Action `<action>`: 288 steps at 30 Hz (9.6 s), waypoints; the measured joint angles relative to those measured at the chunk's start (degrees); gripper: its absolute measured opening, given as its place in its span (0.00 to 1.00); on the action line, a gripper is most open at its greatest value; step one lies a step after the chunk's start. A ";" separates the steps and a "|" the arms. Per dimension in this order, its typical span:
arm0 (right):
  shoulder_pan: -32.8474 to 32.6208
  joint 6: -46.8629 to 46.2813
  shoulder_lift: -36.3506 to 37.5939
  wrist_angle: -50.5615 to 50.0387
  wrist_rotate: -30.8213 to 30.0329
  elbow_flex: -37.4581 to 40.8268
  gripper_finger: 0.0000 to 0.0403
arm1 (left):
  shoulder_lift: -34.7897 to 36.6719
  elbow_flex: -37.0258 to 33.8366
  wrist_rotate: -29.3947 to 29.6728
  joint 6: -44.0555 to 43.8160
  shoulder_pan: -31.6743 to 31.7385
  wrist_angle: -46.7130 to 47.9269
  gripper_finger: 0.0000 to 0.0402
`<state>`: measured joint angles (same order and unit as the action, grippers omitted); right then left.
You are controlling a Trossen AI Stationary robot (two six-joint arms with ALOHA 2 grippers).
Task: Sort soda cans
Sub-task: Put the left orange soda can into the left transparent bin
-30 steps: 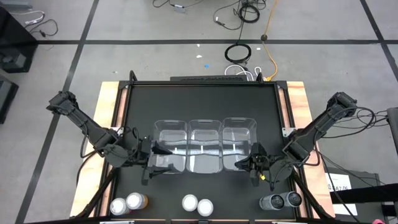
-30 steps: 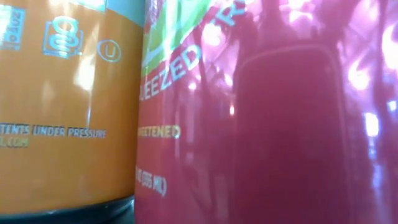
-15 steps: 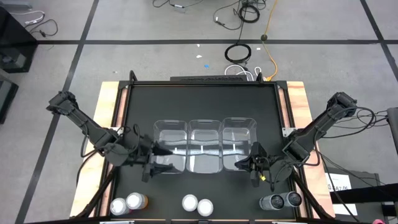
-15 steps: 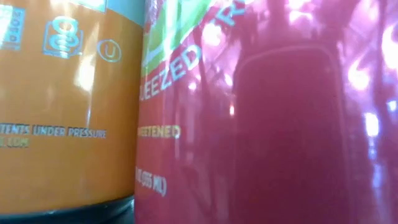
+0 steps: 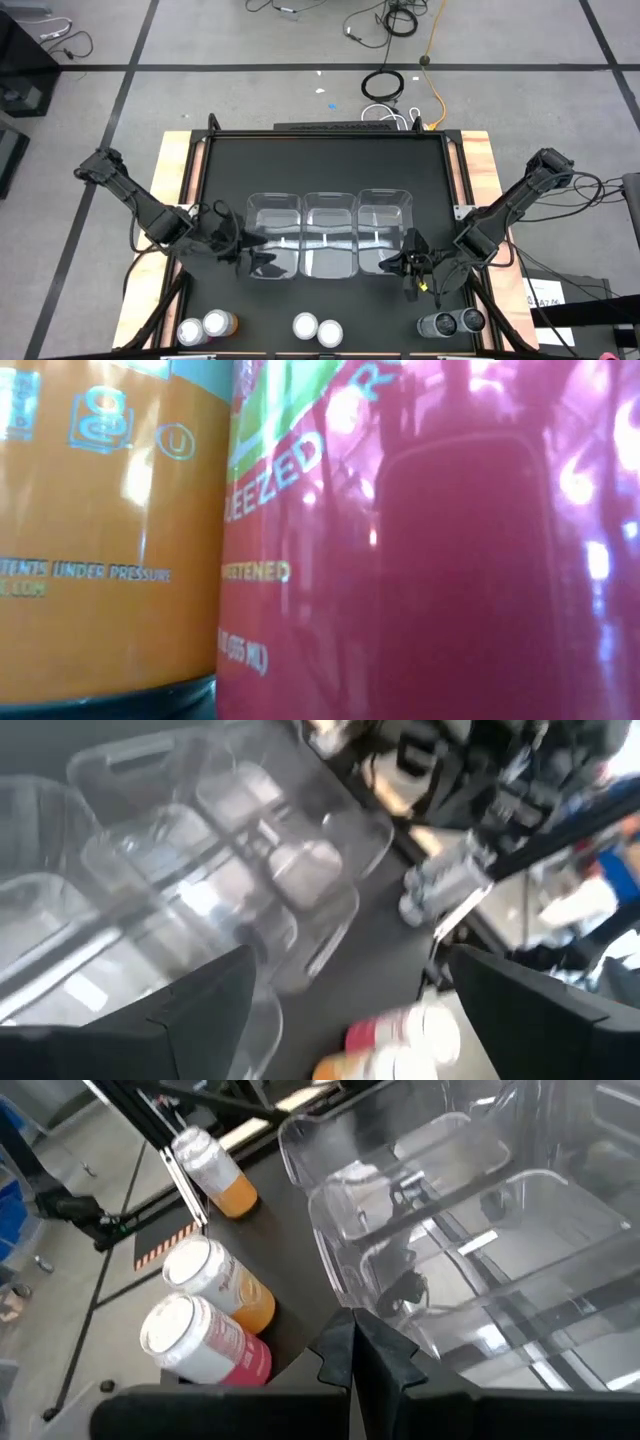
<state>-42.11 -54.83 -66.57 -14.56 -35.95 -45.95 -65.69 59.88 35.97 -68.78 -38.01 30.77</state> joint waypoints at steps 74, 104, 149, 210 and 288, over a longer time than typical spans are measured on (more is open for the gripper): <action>0.01 -4.76 0.00 -0.57 -0.32 0.00 0.00 | -31.28 19.40 -31.48 -17.34 -22.30 34.65 0.85; 0.02 -5.82 0.00 -0.50 -0.30 0.02 0.00 | -32.06 15.04 -32.80 -16.27 -22.10 30.33 0.80; 0.02 3.21 0.02 -2.26 -0.19 0.02 0.00 | -7.70 17.48 -28.97 -12.33 -4.28 32.83 0.78; 0.17 -0.63 0.02 -2.50 -0.28 0.02 0.00 | -20.05 3.22 -33.69 42.91 40.38 28.02 0.80; 0.17 -2.89 0.02 -3.60 -0.19 0.02 0.00 | -18.31 0.46 -34.42 45.17 44.39 29.06 0.92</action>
<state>-41.93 -57.72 -66.54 -18.16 -36.14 -45.93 -84.00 60.34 1.56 -23.62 6.37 59.84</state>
